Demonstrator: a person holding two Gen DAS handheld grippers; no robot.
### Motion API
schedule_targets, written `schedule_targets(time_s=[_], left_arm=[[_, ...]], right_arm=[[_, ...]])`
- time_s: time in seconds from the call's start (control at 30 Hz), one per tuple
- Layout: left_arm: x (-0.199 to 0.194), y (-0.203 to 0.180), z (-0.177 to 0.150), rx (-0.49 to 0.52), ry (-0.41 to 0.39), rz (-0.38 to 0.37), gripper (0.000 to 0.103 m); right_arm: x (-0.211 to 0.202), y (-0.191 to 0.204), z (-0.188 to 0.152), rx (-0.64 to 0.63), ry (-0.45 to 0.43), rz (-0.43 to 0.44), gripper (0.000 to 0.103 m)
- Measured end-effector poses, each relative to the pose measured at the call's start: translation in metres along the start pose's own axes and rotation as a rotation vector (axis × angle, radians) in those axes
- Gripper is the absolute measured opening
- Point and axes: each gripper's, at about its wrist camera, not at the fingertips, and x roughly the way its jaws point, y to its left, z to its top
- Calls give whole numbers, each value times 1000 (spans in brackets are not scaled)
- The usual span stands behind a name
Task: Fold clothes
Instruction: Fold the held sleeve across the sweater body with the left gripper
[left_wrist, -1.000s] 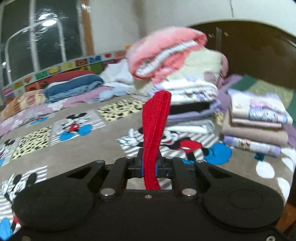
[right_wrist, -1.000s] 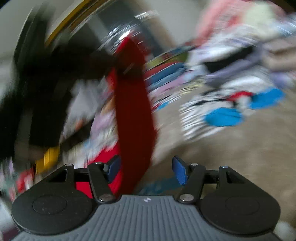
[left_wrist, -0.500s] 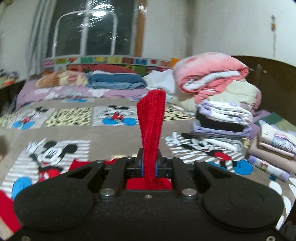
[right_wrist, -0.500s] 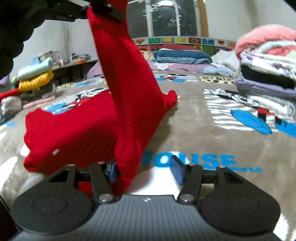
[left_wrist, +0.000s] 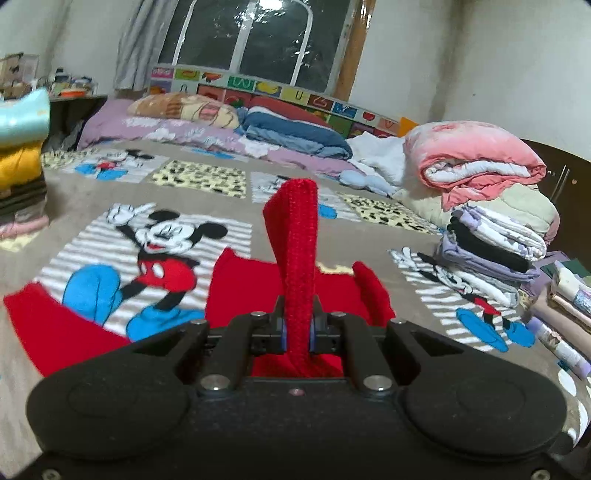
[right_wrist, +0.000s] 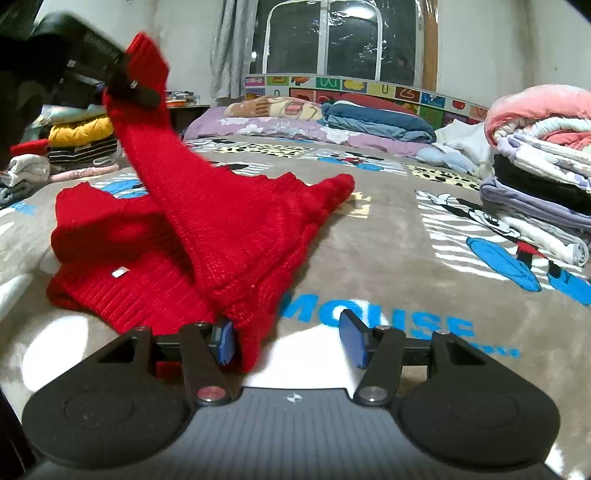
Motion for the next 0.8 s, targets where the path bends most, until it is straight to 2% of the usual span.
schedule_targets(time_s=[0.4, 0.63, 0.8], left_arm=[[13, 43, -35, -73, 22, -19, 9], [16, 49, -40, -81, 14, -36, 9], [18, 55, -41, -95, 4, -47, 9]], right_arm=[[-19, 5, -4, -61, -7, 22, 57], [-36, 22, 2, -123, -73, 132, 59], [-26, 41, 8, -169, -107, 152, 59]])
